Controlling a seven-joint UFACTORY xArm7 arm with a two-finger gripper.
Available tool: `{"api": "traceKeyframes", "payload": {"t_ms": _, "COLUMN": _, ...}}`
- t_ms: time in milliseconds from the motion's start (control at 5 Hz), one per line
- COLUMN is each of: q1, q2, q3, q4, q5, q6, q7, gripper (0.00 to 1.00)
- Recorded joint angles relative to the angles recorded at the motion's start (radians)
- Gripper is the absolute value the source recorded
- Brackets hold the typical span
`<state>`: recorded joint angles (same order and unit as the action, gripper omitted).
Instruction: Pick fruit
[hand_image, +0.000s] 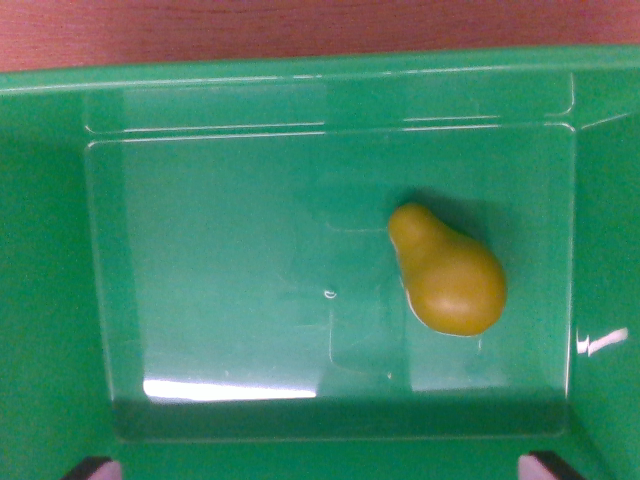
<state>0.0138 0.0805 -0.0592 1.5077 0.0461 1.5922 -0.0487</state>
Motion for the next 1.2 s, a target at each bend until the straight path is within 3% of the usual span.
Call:
{"api": "traceKeyframes", "payload": {"t_ms": 200, "q1": 0.0, "q2": 0.0, "q3": 0.0, "q4": 0.0, "q5": 0.0, "q6": 0.0, "q7": 0.0, "gripper": 0.0}}
{"api": "traceKeyframes", "payload": {"t_ms": 400, "q1": -0.0036, "q2": 0.01, "q3": 0.0, "q4": -0.015, "q5": 0.0006, "q6": -0.025, "q7": -0.022, "gripper": 0.0}}
{"api": "traceKeyframes", "payload": {"t_ms": 600, "q1": -0.0036, "q2": 0.01, "q3": 0.0, "q4": -0.015, "q5": 0.0006, "q6": -0.025, "q7": -0.022, "gripper": 0.0}}
{"api": "traceKeyframes", "payload": {"t_ms": 800, "q1": -0.0079, "q2": 0.021, "q3": -0.001, "q4": -0.033, "q5": 0.0012, "q6": -0.054, "q7": -0.047, "gripper": 0.0}}
{"api": "traceKeyframes", "payload": {"t_ms": 1000, "q1": -0.0079, "q2": 0.021, "q3": -0.001, "q4": -0.033, "q5": 0.0012, "q6": -0.054, "q7": -0.047, "gripper": 0.0}}
{"api": "traceKeyframes", "payload": {"t_ms": 1200, "q1": -0.0129, "q2": 0.034, "q3": -0.002, "q4": -0.054, "q5": 0.002, "q6": -0.088, "q7": -0.077, "gripper": 0.0}}
